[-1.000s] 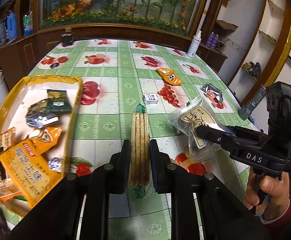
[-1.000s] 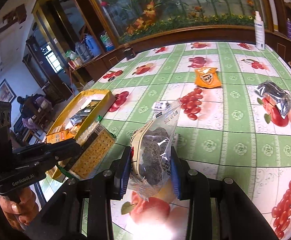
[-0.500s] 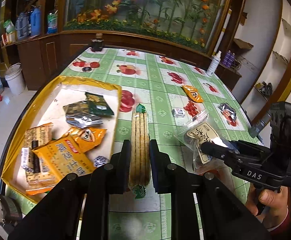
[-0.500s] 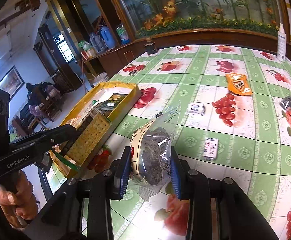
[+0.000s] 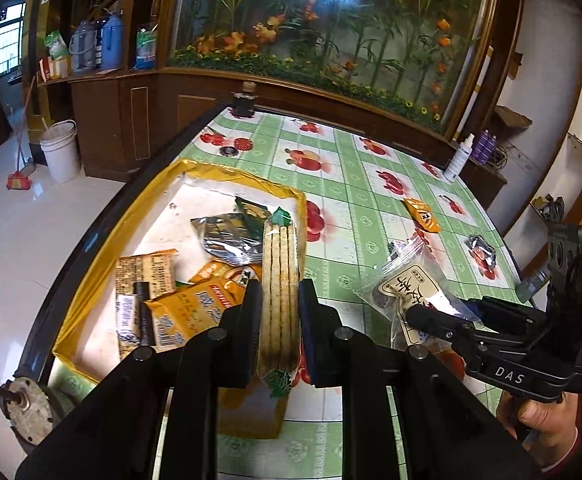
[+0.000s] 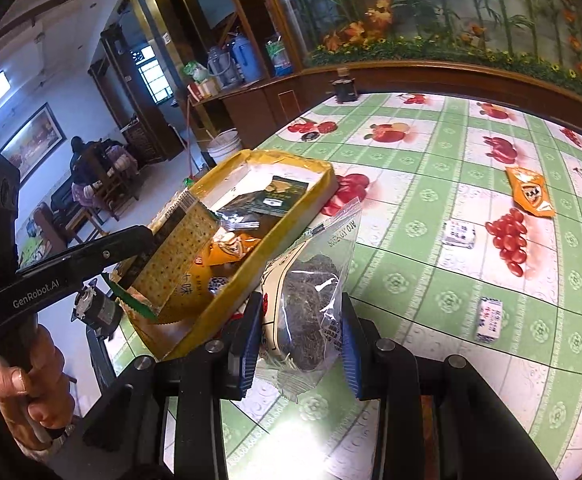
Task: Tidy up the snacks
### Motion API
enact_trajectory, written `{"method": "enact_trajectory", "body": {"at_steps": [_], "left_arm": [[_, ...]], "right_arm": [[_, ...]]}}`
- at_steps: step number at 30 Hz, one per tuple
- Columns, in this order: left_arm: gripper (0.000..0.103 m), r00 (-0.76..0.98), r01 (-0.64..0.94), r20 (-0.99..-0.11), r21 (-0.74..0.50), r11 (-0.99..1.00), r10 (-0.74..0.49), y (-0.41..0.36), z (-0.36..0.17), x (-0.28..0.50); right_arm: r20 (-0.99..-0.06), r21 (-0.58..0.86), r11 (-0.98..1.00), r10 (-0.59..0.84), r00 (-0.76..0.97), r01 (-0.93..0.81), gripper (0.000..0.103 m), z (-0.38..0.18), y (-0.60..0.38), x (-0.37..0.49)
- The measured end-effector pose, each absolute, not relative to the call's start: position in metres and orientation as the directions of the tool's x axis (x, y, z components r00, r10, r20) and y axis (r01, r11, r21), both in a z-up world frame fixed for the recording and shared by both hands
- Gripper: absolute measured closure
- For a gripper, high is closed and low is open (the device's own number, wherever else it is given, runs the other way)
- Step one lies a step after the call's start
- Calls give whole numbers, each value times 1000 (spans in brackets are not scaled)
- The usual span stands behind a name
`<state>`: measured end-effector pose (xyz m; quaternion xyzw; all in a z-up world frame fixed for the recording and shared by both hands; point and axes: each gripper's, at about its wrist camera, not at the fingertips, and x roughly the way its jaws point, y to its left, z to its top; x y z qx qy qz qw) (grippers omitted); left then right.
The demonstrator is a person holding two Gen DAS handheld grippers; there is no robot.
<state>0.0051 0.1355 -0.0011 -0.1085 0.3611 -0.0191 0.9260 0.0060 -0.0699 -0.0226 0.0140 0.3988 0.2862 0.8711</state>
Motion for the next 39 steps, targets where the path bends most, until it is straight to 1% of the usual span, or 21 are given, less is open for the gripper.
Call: {"method": "enact_trajectory", "body": {"at_steps": [10,20,31,39], "left_arm": [[87,745,-94,-663,-217,972,-76,162,-3,1],[87,740,-150,-673,-176,973,-8,175,-7,6],[87,743,-218,-658,-63,974,124,180,-4,21],[87,741,-240,-650,-16,971,172,181,-5,29]], "right_arm": [[-675,206,800,533,510,-564,67,-7,-22,11],[-659,226,764,577,483,-605,67,-7,19,37],[-658,273,763,593,464,-587,67,-24,40,71],[-657,289,766,595,463,-574,67,-29,45,90]]}}
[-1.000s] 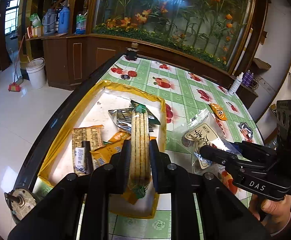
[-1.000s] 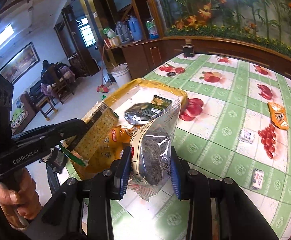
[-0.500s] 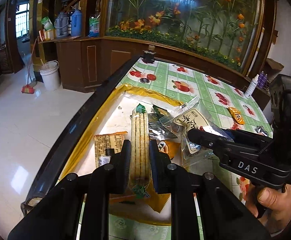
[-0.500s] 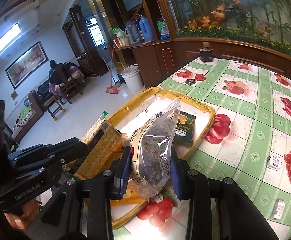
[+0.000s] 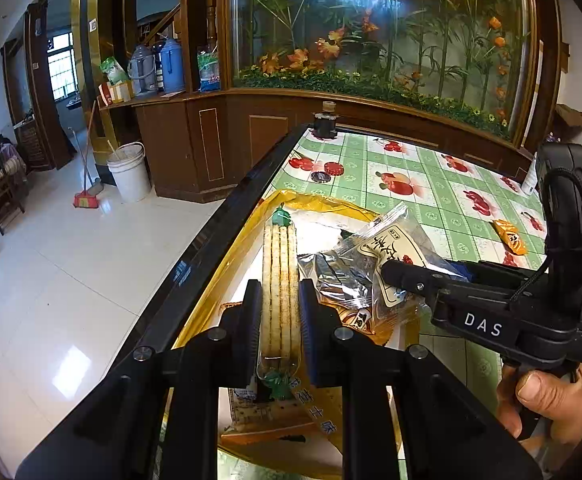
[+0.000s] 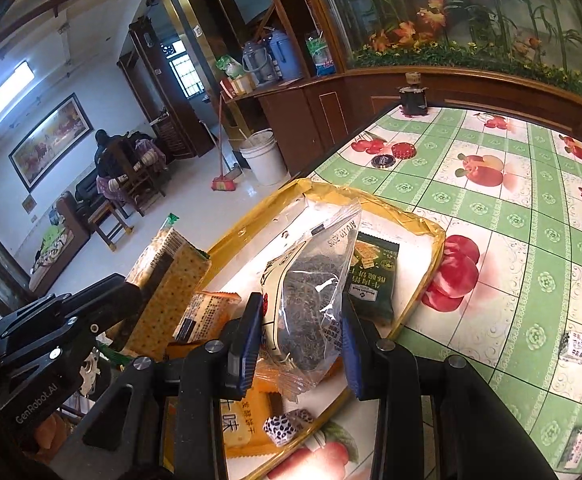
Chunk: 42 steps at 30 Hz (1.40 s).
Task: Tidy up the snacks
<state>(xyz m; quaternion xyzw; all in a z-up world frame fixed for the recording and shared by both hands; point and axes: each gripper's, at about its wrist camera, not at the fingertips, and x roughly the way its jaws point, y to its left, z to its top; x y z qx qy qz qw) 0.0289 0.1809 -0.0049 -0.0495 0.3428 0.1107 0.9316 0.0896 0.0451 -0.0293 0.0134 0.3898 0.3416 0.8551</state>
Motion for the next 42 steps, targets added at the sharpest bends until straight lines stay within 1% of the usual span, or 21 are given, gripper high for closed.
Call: {"method": "enact_trajectory", "body": {"at_steps": [11,22,24,26,27,31,33,34,35,36,37,38,42], "left_arm": [[87,727,-248,-661,-2,969,185,184,-12,34],[87,720,-236,-674,-15,972,164,184,-16,42],[87,716,-226,-681,-18,974,154,183,-17,47],[87,711,-215,-690,-27,976,137,181,-18,51],[87,710,-209,-692,-27,977,133,180,-18,53],[87,699,-197,-704,-20,980,126,173,-20,57],[85,691,-193,-713,-20,981,122,171,-22,58],[81,686,-188,-719,-27,982,111,170,-23,59],[73,681,-187,-725,-34,982,104,169,-25,60],[67,676,-191,-729,-33,981,107,167,-26,59],[56,672,-196,-732,-28,980,113,166,-27,60],[50,671,-201,-732,-26,979,118,165,-28,59],[49,677,-202,-728,-41,979,109,162,-24,52]], "right_arm": [[-659,309,773,594,461,-554,67,-38,49,108],[-669,351,782,594,446,-514,67,-56,48,130],[-671,372,777,603,432,-507,63,-58,49,133],[-674,394,775,609,418,-494,56,-61,48,136],[-675,396,779,606,421,-487,53,-61,47,136],[-655,402,788,603,455,-466,49,-54,35,133],[-641,408,785,609,467,-466,48,-47,30,131],[-636,409,786,610,473,-464,48,-44,26,129],[-630,411,785,612,478,-463,48,-41,23,127],[-624,415,784,615,482,-463,48,-38,21,125],[-619,417,783,617,486,-462,48,-36,17,123],[-615,419,782,618,489,-461,48,-33,13,119],[-603,433,785,618,504,-444,47,-29,-8,105]]}}
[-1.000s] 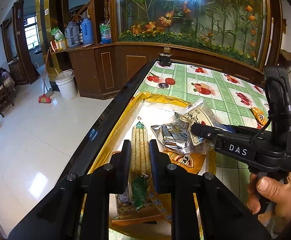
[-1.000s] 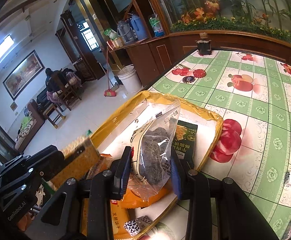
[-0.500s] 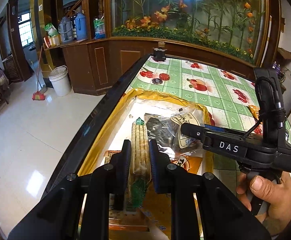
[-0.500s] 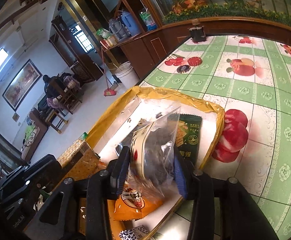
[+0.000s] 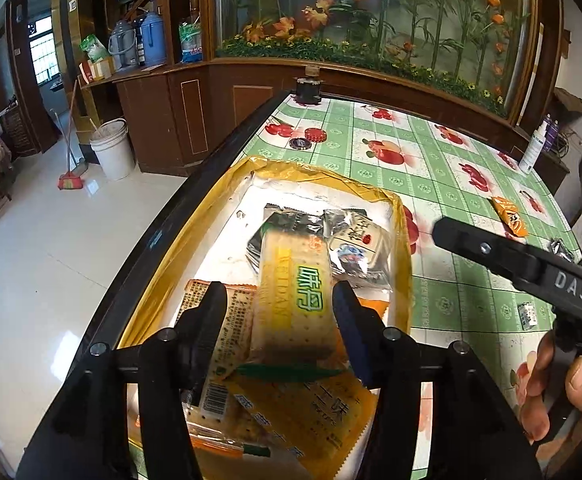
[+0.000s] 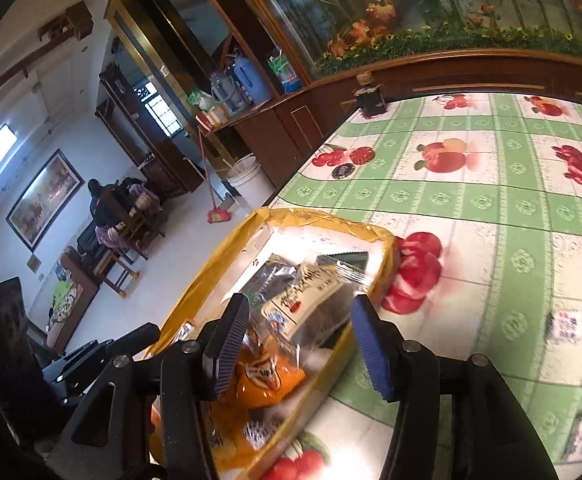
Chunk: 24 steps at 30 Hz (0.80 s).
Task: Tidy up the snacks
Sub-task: 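Open both tools and move them away from the tray toward the white box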
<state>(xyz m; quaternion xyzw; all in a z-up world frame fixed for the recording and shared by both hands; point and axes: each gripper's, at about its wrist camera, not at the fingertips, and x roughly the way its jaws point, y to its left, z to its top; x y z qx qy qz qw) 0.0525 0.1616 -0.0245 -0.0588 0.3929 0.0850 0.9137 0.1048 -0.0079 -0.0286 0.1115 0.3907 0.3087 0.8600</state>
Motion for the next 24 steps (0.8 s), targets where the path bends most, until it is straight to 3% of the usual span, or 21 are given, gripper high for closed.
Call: {"method": "enact_trajectory", "body": {"at_steps": [5,24], "left_arm": [[37,693,-185,-713,-39,982,102,148,-15,43],[37,689,-40,-725,-37,999,1,71,-12,35]], "right_arm": [[-616,432,810,586,527,-396,45,-30,-44,90],[-652,402,889,447,612,-220,44,-49,-164,44]]}}
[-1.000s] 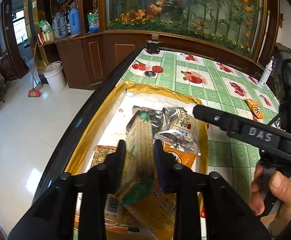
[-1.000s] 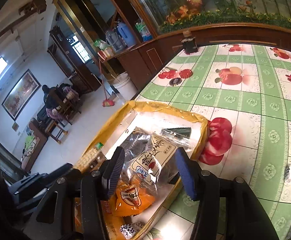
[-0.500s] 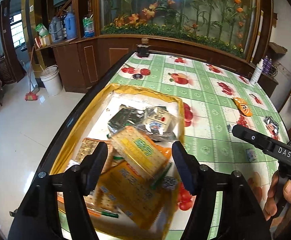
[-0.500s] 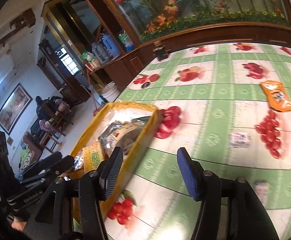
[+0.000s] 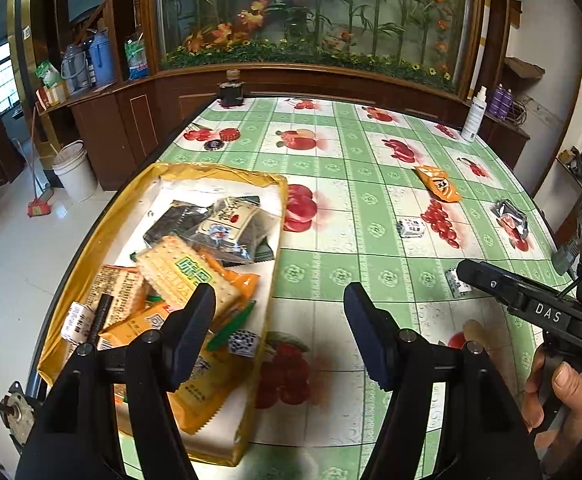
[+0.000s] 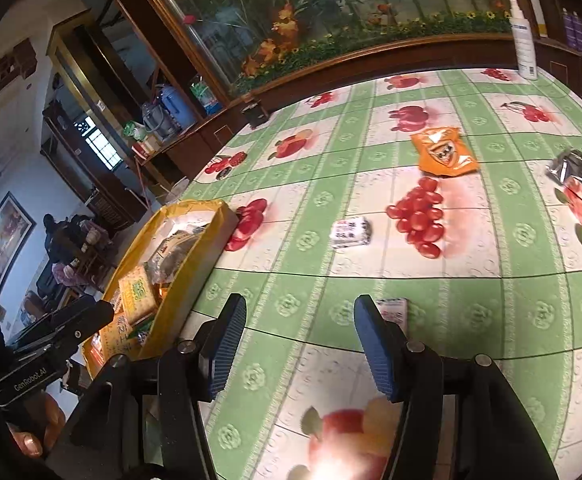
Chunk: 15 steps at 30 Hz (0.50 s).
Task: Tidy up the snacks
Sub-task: 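Open both tools and move them away from the tray toward the white box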
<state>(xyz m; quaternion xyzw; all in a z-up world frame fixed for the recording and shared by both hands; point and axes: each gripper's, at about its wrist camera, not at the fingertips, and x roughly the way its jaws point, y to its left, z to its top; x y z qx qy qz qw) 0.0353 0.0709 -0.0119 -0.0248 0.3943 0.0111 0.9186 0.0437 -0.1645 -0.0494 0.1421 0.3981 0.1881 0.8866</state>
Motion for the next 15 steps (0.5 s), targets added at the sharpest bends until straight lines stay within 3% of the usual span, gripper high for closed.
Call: {"method": "enact_trajectory", "body": {"at_steps": [3,5,15], "left_arm": [[35,683,-32,-731,-46,998,-12,64,-14,36],[28,678,-26,-735,-49,998,-18,58,-17,36],[28,630,11,-776,-40,999,-38,29,-32,55]], "right_arm": [[-663,387,899,425,616,-204,44,-54,-174,38],[-672,366,910,403,621,-195,44,-57,-179,33],[-708,278,944,327,626,-179,44,-71,-190,35]]}}
